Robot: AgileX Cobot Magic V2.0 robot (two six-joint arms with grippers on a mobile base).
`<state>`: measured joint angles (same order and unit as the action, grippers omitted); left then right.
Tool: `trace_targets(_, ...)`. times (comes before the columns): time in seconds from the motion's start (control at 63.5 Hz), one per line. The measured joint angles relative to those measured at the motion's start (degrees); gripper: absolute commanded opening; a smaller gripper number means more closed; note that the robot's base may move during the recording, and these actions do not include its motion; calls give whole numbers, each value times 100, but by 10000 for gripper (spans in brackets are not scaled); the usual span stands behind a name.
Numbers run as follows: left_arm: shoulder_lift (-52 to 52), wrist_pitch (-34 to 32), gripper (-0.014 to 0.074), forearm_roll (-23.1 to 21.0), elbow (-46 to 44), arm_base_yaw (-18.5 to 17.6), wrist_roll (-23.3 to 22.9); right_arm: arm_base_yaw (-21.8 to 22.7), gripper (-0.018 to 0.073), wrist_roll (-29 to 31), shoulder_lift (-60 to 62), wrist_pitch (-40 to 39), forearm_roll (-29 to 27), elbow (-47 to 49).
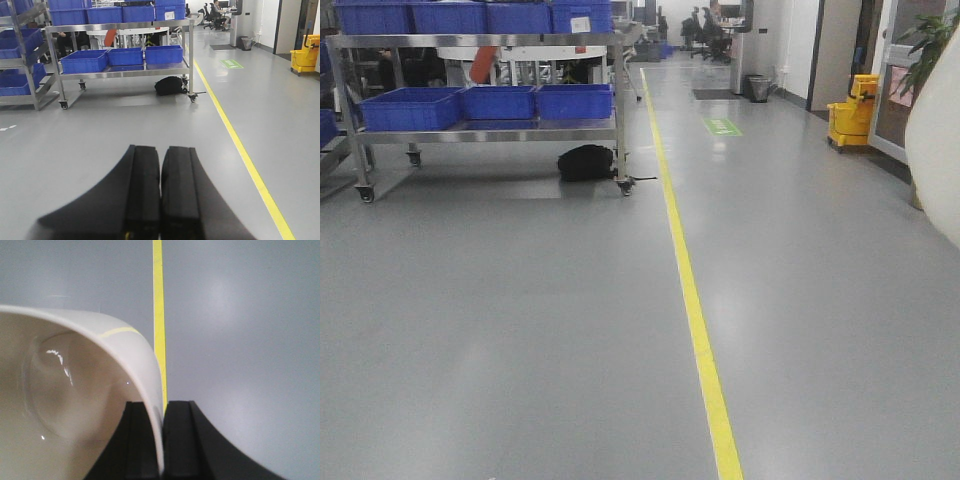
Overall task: Move white bin to right shelf second layer
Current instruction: 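Drive across the floor carrying the bin in the right gripper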
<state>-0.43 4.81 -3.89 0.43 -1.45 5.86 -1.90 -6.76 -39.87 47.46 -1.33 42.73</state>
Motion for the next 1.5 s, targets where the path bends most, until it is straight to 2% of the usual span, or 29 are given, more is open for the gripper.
trace_targets(1.497,0,0,85,0,0,0,0,0,48,0,0,0,0,0)
